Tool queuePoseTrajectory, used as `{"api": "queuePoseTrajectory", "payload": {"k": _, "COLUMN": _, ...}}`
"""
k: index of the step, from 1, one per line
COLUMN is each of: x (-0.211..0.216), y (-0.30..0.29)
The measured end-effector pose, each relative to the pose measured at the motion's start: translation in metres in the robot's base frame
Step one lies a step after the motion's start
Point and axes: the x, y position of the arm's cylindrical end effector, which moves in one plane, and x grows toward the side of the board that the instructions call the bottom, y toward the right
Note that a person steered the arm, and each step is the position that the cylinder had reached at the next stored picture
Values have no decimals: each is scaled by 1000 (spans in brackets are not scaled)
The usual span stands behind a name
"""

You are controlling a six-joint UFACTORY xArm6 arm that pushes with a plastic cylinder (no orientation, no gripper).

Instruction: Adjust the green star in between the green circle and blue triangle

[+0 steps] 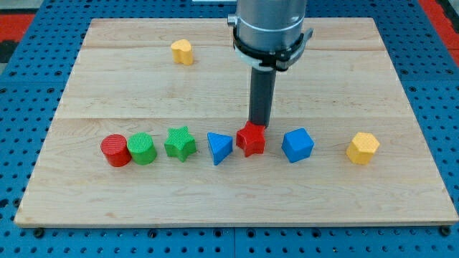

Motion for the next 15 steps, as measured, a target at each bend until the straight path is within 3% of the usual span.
{"api": "queuePoseTrajectory", "payload": {"k": 1, "x": 11, "y": 0}}
{"api": "queuePoseTrajectory", "payload": {"k": 2, "x": -34, "y": 0}}
{"api": "queuePoseTrajectory", "payload": {"k": 3, "x": -108, "y": 0}}
{"api": "queuePoseTrajectory", "payload": {"k": 5, "x": -171, "y": -64}}
{"api": "queuePoseTrajectory", "payload": {"k": 6, "x": -200, "y": -66}}
{"api": "queuePoseTrajectory", "payload": {"k": 8, "x": -196, "y": -196}}
{"api": "queuePoseTrajectory", "payload": {"k": 9, "x": -197, "y": -180}}
{"api": "queuePoseTrajectory", "payload": {"k": 10, "x": -233, "y": -140}}
{"api": "queuePoseTrajectory", "payload": {"k": 11, "x": -200, "y": -141}}
{"api": "queuePoseTrajectory", "payload": {"k": 12, "x": -153, "y": -196}}
{"api": "queuePoseTrajectory", "payload": {"k": 13, "x": -139, "y": -232}}
{"api": "queuePoseTrajectory", "payload": {"k": 14, "x": -193, "y": -193}}
{"api": "queuePoseTrajectory", "payload": {"k": 15, "x": -164, "y": -182}}
